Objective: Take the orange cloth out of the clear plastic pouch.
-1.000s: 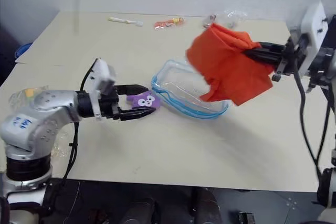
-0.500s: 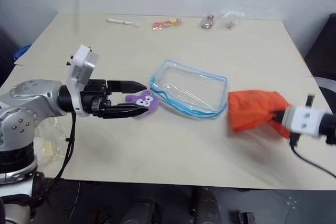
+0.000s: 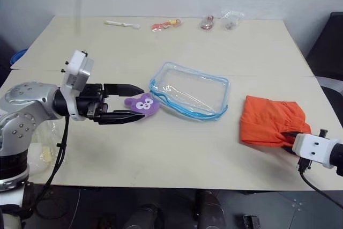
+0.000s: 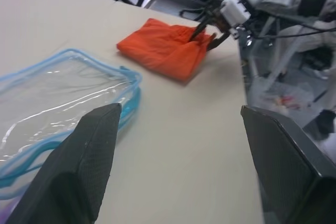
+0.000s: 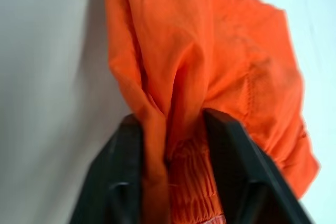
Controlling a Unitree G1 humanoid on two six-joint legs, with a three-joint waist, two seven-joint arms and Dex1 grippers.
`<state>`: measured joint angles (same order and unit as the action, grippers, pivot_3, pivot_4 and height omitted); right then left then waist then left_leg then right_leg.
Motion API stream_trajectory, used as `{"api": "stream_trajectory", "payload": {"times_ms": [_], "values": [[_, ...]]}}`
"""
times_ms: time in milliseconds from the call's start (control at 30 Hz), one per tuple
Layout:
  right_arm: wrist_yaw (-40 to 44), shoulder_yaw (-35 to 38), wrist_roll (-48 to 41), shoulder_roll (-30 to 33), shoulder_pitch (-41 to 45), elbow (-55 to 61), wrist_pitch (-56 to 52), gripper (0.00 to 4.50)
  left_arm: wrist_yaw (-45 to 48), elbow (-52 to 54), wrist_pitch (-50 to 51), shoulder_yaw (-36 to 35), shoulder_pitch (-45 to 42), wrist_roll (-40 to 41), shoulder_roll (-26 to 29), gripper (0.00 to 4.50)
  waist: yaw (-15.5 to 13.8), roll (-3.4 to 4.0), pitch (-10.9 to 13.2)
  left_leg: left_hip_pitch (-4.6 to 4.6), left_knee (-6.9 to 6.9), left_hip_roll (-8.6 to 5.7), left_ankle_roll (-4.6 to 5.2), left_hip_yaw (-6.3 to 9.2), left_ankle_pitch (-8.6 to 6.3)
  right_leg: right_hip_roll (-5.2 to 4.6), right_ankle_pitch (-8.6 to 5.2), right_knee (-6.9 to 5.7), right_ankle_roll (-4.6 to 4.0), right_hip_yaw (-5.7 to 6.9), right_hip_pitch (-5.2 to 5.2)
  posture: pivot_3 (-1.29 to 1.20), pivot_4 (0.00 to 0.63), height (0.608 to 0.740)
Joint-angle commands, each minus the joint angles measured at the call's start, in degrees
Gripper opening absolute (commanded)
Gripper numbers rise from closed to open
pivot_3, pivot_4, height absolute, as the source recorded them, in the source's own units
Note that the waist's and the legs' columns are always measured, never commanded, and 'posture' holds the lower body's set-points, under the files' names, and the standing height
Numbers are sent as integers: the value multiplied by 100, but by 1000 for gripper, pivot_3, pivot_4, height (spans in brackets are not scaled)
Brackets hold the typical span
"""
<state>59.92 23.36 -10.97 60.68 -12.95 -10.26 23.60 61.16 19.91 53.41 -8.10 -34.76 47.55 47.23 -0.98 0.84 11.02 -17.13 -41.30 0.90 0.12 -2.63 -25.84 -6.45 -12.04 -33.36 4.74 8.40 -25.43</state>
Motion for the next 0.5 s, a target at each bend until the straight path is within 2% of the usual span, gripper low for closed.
{"api": "stream_trajectory", "payload": {"times_ms": [33, 100, 167, 300, 433, 500], "values": [[297, 774, -934, 23, -523, 787, -1285, 3413, 361, 51, -227, -66, 165, 29, 257, 3868, -13, 3, 1, 2, 0, 0, 0, -1, 0, 1, 0, -1, 0, -2, 0, 0, 150, 740], [573, 1410, -1570, 98, -982, 1166, -2540, 4054, 624, 89, -455, -4, 364, -127, 473, 3868, -33, 5, 1, 2, 3, 1, 0, -1, 0, 2, 0, 1, 0, -2, 0, 0, 150, 740], [1016, 2152, -1918, 211, -1429, 1118, -3505, 4054, 935, 176, -748, 8, 655, -293, 721, 3868, -41, 6, 1, 1, 5, 2, 0, 0, 0, 6, 0, 6, -1, -2, 0, 0, 150, 740], [1184, 3030, -1943, 386, -1385, 322, -4073, 4054, 1360, 218, -1359, 19, 1240, -685, 1125, 3868, -30, 6, 2, 1, 14, 2, 4, -5, -3, 14, 1, 21, 0, -8, 0, 0, 150, 740], [1758, 3434, -2013, 479, -1572, 123, -4630, 4054, 1427, 86, -1587, -17, 1397, -820, 1188, 3868, -30, 7, 2, 7, 20, 6, 6, -12, -4, 19, 1, 21, 0, -16, 0, 0, 150, 740], [1816, 3388, -1826, 468, -1604, -26, -4532, 4054, 1431, 68, -1606, -31, 1370, -769, 1146, 3868, -33, 7, 2, 7, 21, 5, 6, -14, -4, 18, 1, 20, 1, -18, 0, 0, 150, 740]]}}
